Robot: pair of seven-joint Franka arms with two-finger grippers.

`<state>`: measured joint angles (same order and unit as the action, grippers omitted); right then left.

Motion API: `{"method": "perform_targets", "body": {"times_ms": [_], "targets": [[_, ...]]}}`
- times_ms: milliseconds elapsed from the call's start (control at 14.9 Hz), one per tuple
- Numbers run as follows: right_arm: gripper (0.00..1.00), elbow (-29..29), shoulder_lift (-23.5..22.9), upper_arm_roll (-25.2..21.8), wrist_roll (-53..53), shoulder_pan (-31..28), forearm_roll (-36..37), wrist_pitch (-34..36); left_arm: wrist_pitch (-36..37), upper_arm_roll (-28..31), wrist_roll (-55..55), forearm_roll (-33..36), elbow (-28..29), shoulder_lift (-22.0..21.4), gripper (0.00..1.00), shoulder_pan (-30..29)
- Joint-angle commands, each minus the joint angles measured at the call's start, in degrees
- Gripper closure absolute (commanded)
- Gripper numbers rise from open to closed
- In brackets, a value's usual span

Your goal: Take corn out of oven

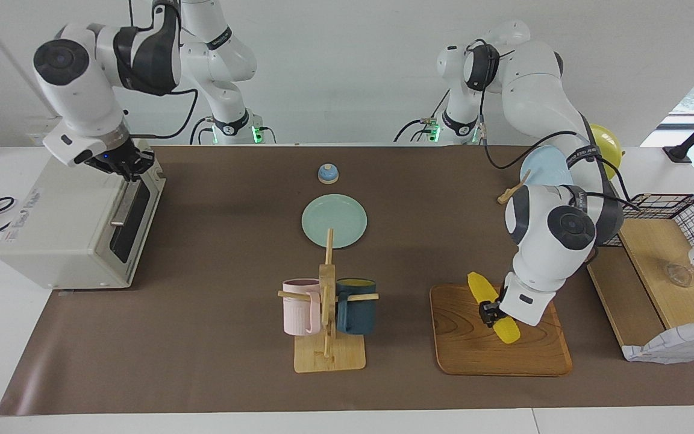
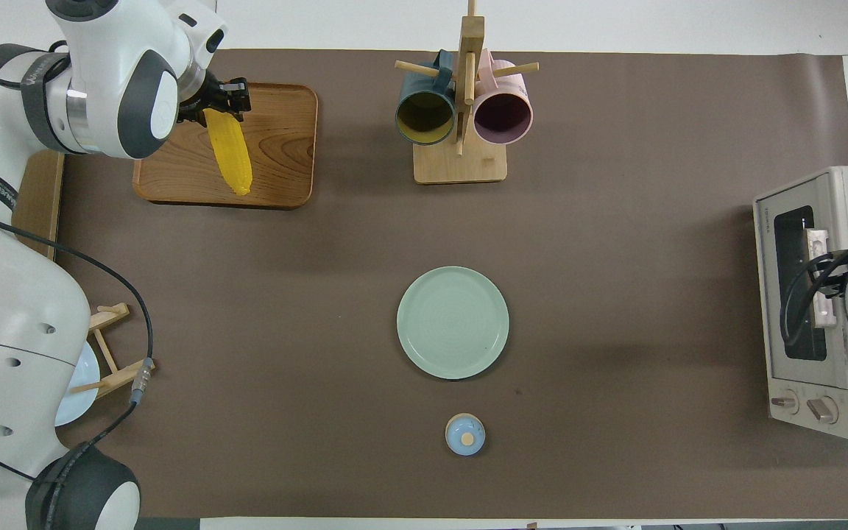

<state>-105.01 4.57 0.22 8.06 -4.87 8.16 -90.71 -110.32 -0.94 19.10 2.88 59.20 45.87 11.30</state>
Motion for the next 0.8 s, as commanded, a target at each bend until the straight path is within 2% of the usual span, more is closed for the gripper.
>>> {"method": "perform_targets", "body": {"times_ms": [0, 67, 134, 737], "targets": [[0.54, 3.4, -0.17, 0.48, 0.99, -0.23, -6.83, 1.94, -1.99, 0.15, -0.29, 1.51, -3.65, 2.82, 1.0, -0.05], [0.16, 3.41, 0.0, 0.57, 0.82, -0.23, -7.45, 2.03, -2.61, -0.11, -0.55, 1.43, -4.09, 3.08, 1.0, -0.14], [0.0, 3.49, 0.09, 0.66, 0.81, -0.23, -8.07, 2.03, -3.75, -0.55, -0.9, 1.34, -4.26, 3.61, 1.0, -1.01], [0.0, 5.68, 0.18, 0.92, -1.73, 0.39, -9.83, 2.21, -8.23, -1.43, -1.52, 1.34, -4.09, 4.67, 1.0, -1.02]]}}
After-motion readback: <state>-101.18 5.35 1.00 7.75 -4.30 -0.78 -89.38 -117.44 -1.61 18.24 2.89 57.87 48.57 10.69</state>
